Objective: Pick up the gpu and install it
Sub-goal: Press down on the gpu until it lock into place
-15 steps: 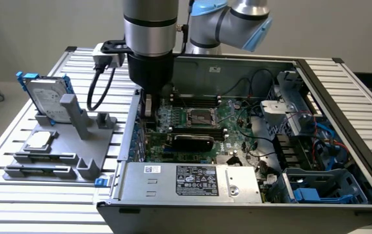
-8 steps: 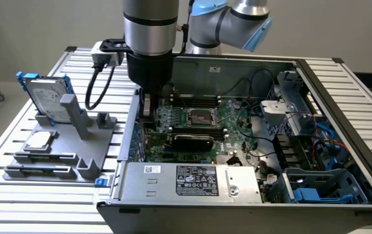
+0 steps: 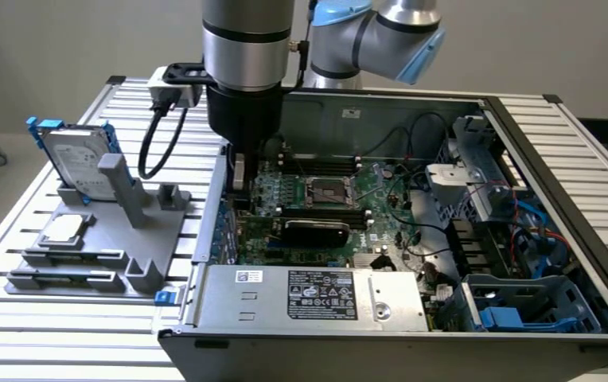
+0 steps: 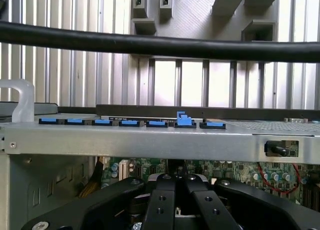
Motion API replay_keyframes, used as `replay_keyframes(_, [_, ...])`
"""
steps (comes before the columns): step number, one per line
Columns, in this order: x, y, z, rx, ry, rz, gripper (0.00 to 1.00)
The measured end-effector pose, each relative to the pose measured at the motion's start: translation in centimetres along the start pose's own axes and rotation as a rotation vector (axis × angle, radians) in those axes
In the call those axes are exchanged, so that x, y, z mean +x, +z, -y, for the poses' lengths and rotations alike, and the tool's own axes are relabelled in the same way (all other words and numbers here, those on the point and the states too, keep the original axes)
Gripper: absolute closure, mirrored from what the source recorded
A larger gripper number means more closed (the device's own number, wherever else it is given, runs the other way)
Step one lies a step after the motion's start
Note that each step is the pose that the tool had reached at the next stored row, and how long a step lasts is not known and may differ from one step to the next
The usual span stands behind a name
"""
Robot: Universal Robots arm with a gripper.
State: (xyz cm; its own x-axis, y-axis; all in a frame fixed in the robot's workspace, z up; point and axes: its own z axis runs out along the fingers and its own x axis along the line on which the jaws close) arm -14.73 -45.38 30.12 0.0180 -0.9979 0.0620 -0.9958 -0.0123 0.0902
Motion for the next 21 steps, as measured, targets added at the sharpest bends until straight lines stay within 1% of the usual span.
replay_keyframes(5, [0.0,0.0,0.0,-0.0031,0.001,0.0002,0.89])
replay_keyframes(13, [-0.01,0.0,0.0,-0.0097,0.01,0.0011,0.89])
replay_keyframes(21, [-0.12,-0.05,0.0,-0.0124,0.035,0.0035,0.89])
